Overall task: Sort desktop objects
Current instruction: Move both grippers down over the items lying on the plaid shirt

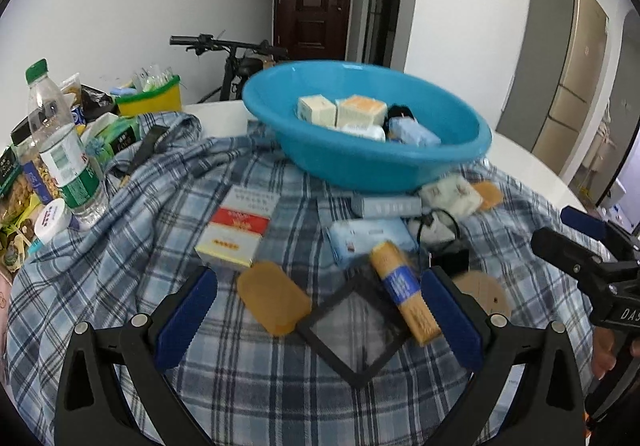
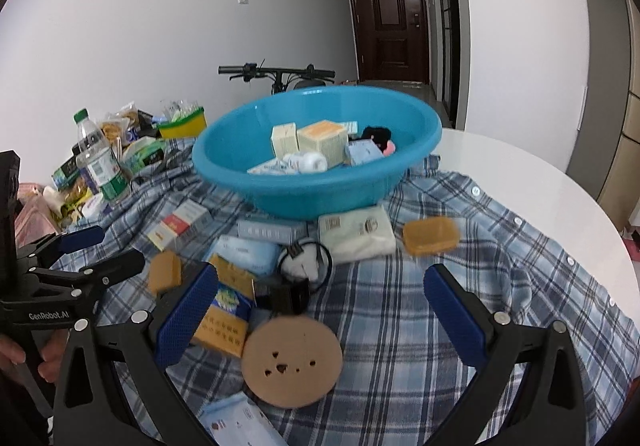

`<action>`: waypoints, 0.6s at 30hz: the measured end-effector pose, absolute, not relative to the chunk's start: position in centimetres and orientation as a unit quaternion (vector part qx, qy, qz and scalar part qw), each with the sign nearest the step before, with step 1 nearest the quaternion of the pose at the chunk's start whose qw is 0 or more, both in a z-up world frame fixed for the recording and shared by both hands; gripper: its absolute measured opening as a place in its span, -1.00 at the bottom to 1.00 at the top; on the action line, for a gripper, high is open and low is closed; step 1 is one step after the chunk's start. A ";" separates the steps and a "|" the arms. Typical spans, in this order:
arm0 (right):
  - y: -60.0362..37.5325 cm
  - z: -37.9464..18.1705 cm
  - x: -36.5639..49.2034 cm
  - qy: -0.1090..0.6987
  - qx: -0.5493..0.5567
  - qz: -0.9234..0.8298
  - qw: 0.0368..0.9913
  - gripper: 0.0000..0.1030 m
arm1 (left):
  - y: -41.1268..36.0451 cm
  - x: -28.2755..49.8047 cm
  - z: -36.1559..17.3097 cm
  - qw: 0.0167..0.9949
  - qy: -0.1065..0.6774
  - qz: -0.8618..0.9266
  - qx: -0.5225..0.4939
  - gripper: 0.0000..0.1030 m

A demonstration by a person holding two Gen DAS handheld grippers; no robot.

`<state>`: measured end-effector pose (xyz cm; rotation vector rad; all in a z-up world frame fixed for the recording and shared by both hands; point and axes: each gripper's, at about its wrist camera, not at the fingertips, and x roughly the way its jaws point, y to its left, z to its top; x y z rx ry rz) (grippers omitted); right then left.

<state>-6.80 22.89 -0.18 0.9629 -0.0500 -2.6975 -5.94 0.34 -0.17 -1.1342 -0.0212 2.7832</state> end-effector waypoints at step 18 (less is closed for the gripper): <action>25.3 -3.9 -5.9 -0.030 0.379 -0.918 0.113 0.99 | 4.3 -5.2 -2.4 0.104 0.035 0.905 -0.410 1.00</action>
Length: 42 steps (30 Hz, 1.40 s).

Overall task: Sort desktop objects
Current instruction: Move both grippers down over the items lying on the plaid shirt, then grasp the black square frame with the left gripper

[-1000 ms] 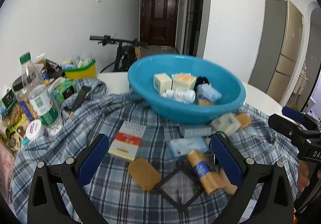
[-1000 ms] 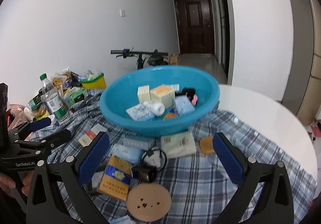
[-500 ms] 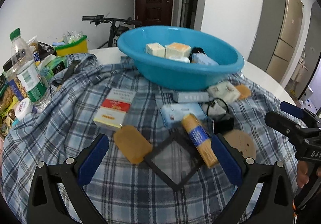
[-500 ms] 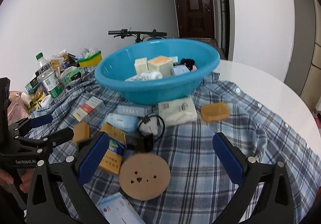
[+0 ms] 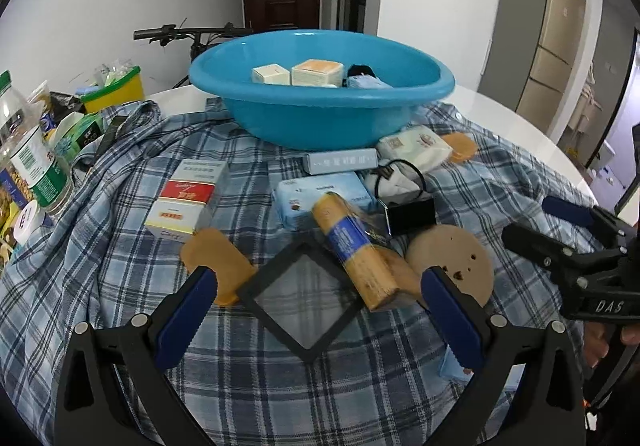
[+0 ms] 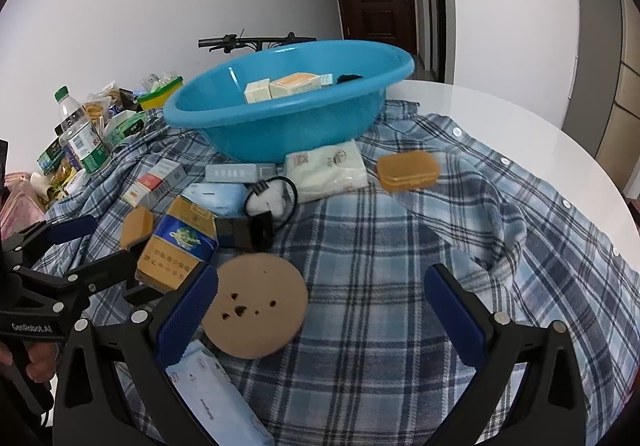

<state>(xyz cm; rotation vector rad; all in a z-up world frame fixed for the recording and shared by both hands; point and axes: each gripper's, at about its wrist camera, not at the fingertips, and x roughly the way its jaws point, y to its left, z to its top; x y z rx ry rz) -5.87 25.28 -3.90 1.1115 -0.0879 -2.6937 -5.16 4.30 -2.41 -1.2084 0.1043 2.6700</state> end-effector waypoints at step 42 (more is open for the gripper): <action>26.4 -3.6 -6.5 -0.051 0.378 -0.920 0.090 0.99 | 2.4 -6.5 -5.2 0.223 0.051 0.860 -0.457 0.75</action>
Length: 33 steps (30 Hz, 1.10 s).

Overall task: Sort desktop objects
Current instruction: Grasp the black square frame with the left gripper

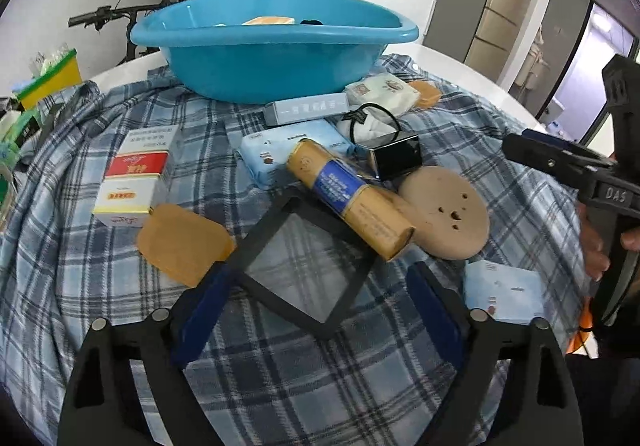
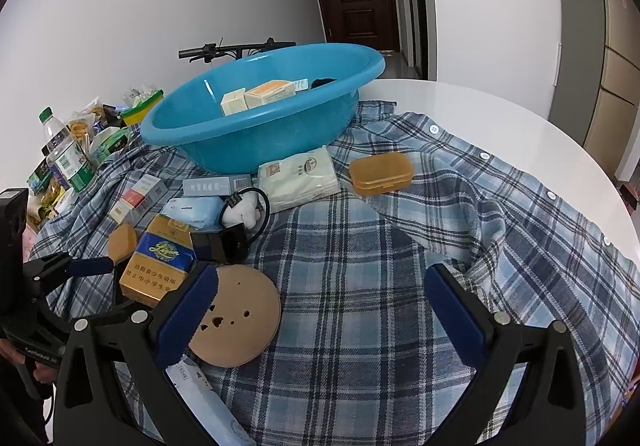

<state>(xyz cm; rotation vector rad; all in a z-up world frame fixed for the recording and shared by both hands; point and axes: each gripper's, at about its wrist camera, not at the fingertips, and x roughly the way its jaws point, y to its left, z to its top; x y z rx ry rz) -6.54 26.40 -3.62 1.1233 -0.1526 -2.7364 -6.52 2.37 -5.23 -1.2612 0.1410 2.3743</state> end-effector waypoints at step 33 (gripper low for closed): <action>26.7 -3.9 -7.2 -0.087 0.388 -0.912 0.098 0.99 | 3.5 -4.7 -5.9 0.241 0.070 0.846 -0.471 0.77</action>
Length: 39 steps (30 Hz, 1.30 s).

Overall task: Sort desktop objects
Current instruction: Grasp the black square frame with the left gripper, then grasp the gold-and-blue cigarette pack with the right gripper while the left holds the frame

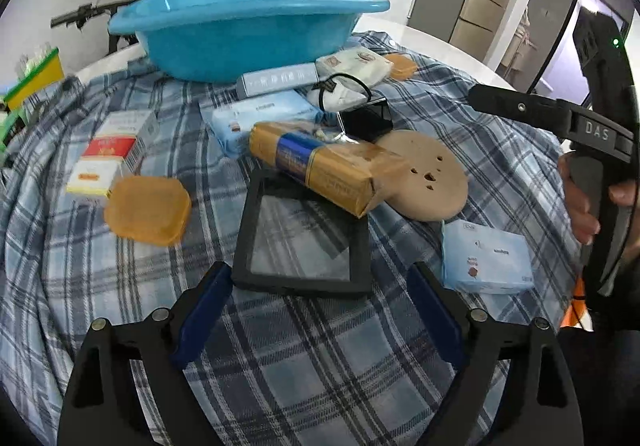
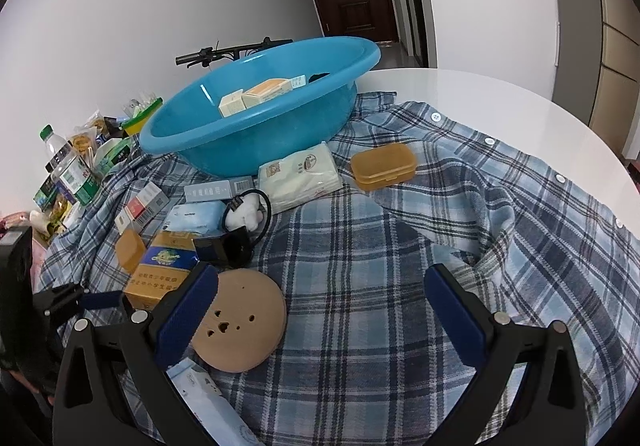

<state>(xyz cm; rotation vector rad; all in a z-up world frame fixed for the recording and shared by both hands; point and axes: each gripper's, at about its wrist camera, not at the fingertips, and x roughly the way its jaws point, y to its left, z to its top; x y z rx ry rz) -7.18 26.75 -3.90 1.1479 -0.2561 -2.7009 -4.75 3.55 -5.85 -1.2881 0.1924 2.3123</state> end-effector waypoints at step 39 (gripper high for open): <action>20.5 -4.2 -7.0 -0.069 0.425 -0.886 0.172 0.99 | 2.0 -6.1 -6.8 0.110 0.063 0.872 -0.473 0.41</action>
